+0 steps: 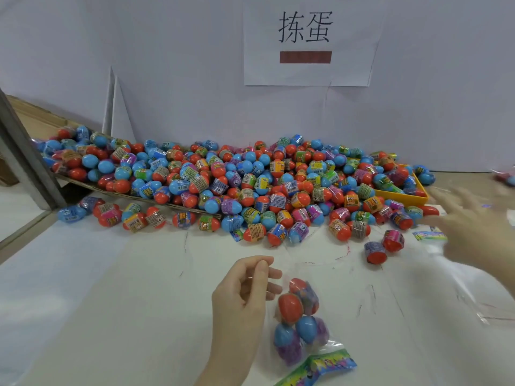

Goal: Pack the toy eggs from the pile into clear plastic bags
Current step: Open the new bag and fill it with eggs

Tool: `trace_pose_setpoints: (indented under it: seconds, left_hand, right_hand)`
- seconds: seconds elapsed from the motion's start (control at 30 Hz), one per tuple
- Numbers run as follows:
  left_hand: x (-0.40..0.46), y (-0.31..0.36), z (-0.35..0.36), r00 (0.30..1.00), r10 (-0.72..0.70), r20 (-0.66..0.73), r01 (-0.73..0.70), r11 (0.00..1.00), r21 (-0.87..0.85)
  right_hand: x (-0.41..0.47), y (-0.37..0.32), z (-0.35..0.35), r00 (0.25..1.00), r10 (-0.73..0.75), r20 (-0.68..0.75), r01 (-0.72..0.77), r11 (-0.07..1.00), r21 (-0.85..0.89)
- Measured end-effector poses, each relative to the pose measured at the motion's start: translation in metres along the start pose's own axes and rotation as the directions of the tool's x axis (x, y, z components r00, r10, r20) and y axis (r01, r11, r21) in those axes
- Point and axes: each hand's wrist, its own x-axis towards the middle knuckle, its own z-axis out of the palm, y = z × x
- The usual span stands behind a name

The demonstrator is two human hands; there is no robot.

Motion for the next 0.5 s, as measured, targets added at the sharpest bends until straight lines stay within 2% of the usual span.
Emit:
trace_pose_setpoints:
  seconds: [0.03,0.07,0.1,0.13,0.17,0.2,0.23,0.27,0.3,0.33,0.37,0.4,0.43,0.47,0.5]
  left_hand:
    - [0.0,0.0,0.0,1.0,0.002,0.005,-0.002,1.0,-0.002]
    - [0.001,0.001,0.001,1.0,0.008,0.006,-0.008,1.0,-0.004]
    - [0.001,0.0,0.001,1.0,0.012,0.005,-0.012,1.0,-0.007]
    - [0.001,0.0,0.002,1.0,0.012,0.007,-0.011,1.0,-0.009]
    - [0.001,0.0,0.002,1.0,0.011,0.01,-0.011,1.0,-0.012]
    - [0.001,0.0,0.001,1.0,0.015,0.012,-0.015,1.0,-0.012]
    - [0.001,0.0,0.001,1.0,0.022,0.012,-0.021,1.0,-0.011]
    - [0.001,-0.001,0.0,1.0,0.025,0.01,-0.025,1.0,-0.012]
    - [0.001,-0.001,0.0,1.0,0.028,0.009,-0.028,1.0,-0.014]
    - [0.002,-0.001,0.0,0.999,0.033,0.006,-0.033,0.999,-0.018]
    - [0.002,-0.001,0.0,0.999,0.038,0.002,-0.038,0.999,-0.023]
    - [0.002,-0.001,0.001,0.999,0.04,0.002,-0.04,0.999,-0.028]
    - [0.002,-0.001,0.001,0.999,0.045,0.006,-0.044,0.998,-0.033]
    - [0.003,0.0,0.0,0.999,0.051,0.012,-0.05,0.998,-0.039]
    - [0.003,0.001,0.0,0.998,0.057,0.021,-0.056,0.997,-0.051]
  right_hand:
    - [0.002,0.004,-0.011,0.997,0.007,-0.082,-0.008,1.0,-0.015]
    - [0.012,-0.004,-0.02,1.0,0.007,-0.011,-0.006,0.997,0.073]
    - [0.012,-0.011,-0.023,0.991,-0.102,0.086,0.085,0.981,0.176]
    - [0.005,-0.011,-0.027,0.973,-0.192,0.13,0.169,0.971,0.17]
    - [0.007,-0.006,-0.034,0.982,-0.179,0.064,0.167,0.973,0.16]
    - [0.004,-0.008,-0.034,0.989,-0.147,-0.006,0.146,0.985,-0.089]
    - [0.004,-0.006,-0.03,0.984,-0.178,0.001,0.159,0.873,-0.462]
    - [0.005,0.002,-0.023,0.979,-0.153,-0.137,0.088,0.917,-0.388]
    - [0.004,0.0,-0.024,0.944,-0.188,-0.271,0.11,0.954,-0.277]
    - [0.005,-0.004,-0.026,0.92,-0.159,-0.357,0.181,0.983,0.03]
    - [0.003,-0.012,-0.028,0.917,-0.153,-0.368,0.256,0.934,0.249]
    - [-0.001,-0.02,-0.031,0.881,-0.136,-0.453,0.336,0.854,0.397]
    - [-0.008,-0.03,-0.03,0.869,-0.091,-0.486,0.368,0.775,0.513]
    - [-0.018,-0.037,-0.023,0.849,-0.1,-0.519,0.414,0.735,0.537]
    - [-0.03,-0.043,-0.014,0.824,-0.182,-0.537,0.473,0.743,0.473]
